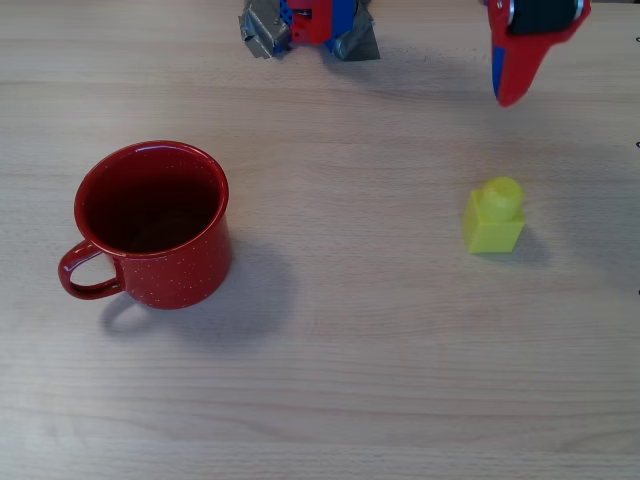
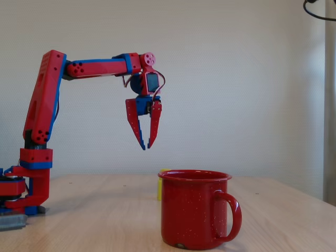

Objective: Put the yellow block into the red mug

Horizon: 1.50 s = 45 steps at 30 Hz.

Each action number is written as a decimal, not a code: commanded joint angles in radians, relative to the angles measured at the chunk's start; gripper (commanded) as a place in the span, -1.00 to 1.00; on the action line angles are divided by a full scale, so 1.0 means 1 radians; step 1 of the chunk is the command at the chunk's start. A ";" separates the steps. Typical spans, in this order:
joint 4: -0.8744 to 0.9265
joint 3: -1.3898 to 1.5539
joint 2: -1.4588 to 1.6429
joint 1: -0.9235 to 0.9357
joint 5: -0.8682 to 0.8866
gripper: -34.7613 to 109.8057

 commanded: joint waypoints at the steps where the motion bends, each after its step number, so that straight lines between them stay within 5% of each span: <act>1: 0.003 -0.098 0.026 0.009 0.005 -0.52; 9: 0.018 -0.098 0.008 0.002 0.025 0.08; 45: -0.094 -0.005 -0.198 -0.018 0.109 0.17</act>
